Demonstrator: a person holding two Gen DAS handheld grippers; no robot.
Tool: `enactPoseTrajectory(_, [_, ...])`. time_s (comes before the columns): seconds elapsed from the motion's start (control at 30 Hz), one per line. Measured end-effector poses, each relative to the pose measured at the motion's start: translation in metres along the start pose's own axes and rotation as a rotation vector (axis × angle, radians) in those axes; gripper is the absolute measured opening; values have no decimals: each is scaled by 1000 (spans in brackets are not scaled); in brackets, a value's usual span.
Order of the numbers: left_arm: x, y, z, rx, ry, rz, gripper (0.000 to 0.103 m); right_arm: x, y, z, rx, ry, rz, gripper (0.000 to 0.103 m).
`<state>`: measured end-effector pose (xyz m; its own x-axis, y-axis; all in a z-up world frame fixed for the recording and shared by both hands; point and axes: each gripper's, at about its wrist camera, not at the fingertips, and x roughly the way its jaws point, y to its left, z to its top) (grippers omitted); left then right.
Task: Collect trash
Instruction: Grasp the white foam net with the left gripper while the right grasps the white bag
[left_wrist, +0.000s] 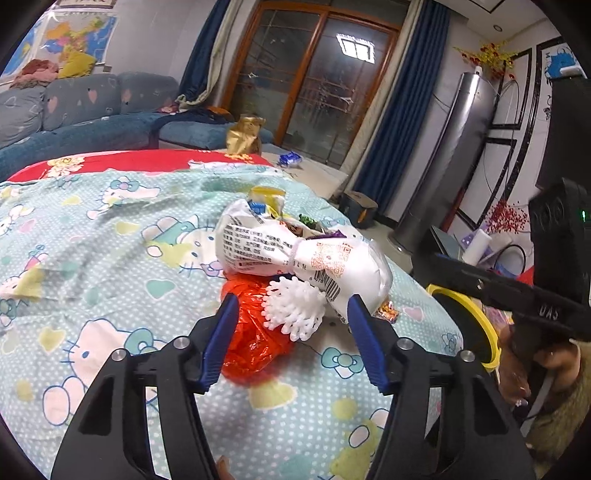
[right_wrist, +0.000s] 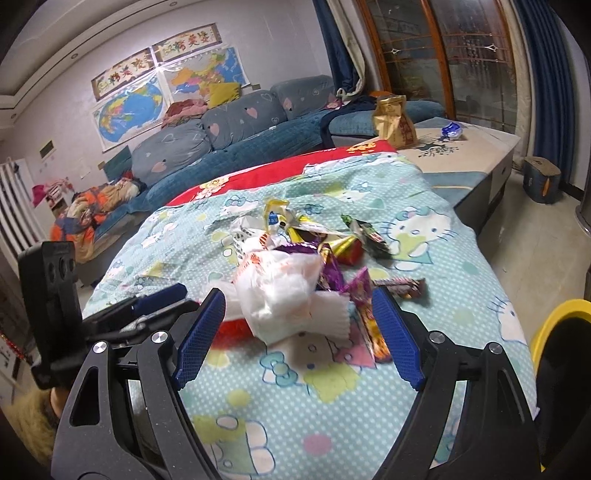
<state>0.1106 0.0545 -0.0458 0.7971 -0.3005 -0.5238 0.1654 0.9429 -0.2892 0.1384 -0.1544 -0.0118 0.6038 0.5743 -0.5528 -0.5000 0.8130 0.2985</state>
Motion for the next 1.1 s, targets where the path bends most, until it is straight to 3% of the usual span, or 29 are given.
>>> enactPoseTrajectory(0.33, [20, -2, -3, 21, 47, 2, 43, 33, 2, 12, 19, 70, 39, 74])
enactPoseTrajectory(0.57, [21, -5, -9, 17, 47, 1, 27, 49, 8, 8, 21, 113, 57, 73])
enactPoseTrajectory(0.77, [19, -10, -10, 19, 43, -6, 14, 53, 8, 3, 45, 140, 71, 45])
enactPoseTrajectory(1.1, [-1, -26, -6, 72, 1, -22, 10, 25, 13, 10, 45, 69, 90, 34])
